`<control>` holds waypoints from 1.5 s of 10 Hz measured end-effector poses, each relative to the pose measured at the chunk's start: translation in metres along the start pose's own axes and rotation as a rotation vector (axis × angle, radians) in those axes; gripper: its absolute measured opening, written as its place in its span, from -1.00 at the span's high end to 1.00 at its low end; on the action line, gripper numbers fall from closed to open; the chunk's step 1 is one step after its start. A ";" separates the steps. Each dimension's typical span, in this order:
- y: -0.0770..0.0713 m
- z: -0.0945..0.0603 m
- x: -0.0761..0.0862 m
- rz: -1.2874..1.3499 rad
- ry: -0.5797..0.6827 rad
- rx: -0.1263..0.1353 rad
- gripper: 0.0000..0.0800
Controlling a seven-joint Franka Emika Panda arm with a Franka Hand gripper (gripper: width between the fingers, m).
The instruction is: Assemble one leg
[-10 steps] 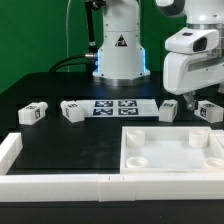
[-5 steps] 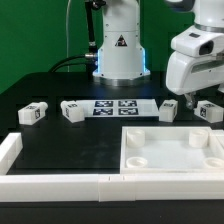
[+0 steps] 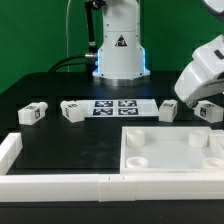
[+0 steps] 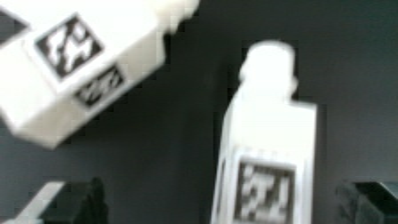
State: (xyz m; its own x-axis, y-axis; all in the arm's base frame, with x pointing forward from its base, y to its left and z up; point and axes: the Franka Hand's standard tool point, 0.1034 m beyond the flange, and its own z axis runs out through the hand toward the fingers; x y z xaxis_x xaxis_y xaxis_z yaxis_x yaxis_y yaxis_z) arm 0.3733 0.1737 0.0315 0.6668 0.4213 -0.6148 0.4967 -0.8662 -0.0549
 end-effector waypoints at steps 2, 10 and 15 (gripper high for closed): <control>-0.010 0.009 0.002 0.009 -0.154 -0.001 -0.62; -0.010 0.024 0.010 -0.014 -0.340 0.012 -0.62; -0.009 0.024 0.010 -0.013 -0.340 0.013 0.28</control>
Offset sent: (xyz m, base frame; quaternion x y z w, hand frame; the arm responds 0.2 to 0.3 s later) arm -0.0068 0.0083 -0.0058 -0.0347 -0.1631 0.0382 0.9853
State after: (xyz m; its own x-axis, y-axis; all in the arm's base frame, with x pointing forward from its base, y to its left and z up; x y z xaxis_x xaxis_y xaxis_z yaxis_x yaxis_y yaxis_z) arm 0.3622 0.1793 0.0073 0.4361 0.3202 -0.8410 0.4954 -0.8656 -0.0726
